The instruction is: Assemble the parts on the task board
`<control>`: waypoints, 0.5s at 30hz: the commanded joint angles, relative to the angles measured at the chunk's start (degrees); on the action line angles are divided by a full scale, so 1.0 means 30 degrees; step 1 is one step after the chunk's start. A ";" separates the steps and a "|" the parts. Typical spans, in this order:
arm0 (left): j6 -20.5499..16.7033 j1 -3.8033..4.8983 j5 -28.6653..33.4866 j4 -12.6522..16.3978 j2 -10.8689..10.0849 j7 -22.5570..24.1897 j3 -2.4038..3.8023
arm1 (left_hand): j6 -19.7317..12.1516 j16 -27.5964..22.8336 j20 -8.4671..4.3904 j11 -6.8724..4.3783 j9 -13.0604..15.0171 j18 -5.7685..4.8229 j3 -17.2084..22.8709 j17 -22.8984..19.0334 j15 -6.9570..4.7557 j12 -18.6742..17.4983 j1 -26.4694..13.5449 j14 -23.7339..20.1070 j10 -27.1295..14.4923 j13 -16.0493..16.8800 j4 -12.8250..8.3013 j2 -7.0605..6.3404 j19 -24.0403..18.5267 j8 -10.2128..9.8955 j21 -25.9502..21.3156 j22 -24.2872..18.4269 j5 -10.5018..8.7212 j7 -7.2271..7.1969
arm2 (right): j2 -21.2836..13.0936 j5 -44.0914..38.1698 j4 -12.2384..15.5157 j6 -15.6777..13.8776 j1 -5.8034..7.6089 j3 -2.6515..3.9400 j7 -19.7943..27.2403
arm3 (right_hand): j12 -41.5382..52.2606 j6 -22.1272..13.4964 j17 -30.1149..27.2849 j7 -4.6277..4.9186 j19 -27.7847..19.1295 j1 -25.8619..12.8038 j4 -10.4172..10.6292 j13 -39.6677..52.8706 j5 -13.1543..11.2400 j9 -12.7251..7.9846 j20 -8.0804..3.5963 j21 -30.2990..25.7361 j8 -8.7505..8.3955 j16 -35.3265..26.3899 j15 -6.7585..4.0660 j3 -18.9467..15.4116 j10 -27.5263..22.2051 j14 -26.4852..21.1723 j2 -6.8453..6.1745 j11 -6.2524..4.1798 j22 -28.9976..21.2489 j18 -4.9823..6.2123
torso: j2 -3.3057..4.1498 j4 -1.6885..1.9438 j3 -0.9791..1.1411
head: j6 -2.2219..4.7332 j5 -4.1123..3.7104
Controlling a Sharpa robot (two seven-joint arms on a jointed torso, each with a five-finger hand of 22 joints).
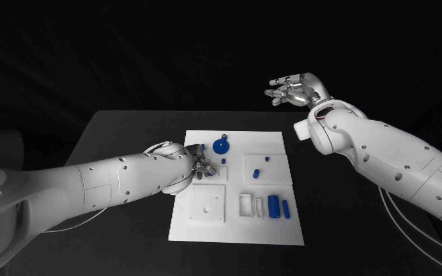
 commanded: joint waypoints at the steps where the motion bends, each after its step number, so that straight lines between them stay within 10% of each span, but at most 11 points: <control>1: 0.0701 -0.0036 0.0264 -0.0002 0.0171 0.0032 -0.0006 | 0.0296 -0.0012 0.0057 -0.0180 -0.0026 0.0036 0.3099 0.0100 0.0017 0.0000 -0.0042 0.0147 0.0340 0.0011 -0.3094 0.0067 0.0150 -0.0075 -0.0142 0.0063 -0.0159 -0.0170 | 0.0049 -0.0080 -0.0022 0.0348 -0.0017 0.0008 0.0032 | -0.0121 -0.0077 -0.0016 0.0053 -0.0140 -0.0023 0.0006 -0.0029 0.0107 0.0016 0.0030 0.0068 -0.0022 0.0008 0.0044 -0.0027 -0.0047 -0.0152 0.0114 0.0056 -0.0015 -0.0144 | -0.0002 0.0002 -0.0007 | -0.0019 -0.0012; 15: 0.0576 -0.0035 0.0078 -0.0187 0.0328 0.0086 -0.0006 | 0.0545 0.0055 0.0119 -0.0208 -0.0188 0.0000 0.2461 0.0338 0.0020 0.0013 0.0261 0.0310 0.0531 0.0032 -0.2135 -0.0289 0.0388 -0.0109 -0.0634 0.0414 -0.1345 -0.0320 | 0.0084 -0.0080 -0.0060 0.0402 -0.0036 0.0008 0.0010 | -0.0155 -0.0156 -0.0087 0.0070 -0.0222 -0.0054 0.0029 -0.0032 0.0066 0.0016 0.0069 0.0091 -0.0019 -0.0034 0.0085 -0.0047 -0.0117 -0.0227 0.0113 0.0094 -0.0186 -0.0148 | -0.0002 0.0006 -0.0007 | 0.0023 -0.0047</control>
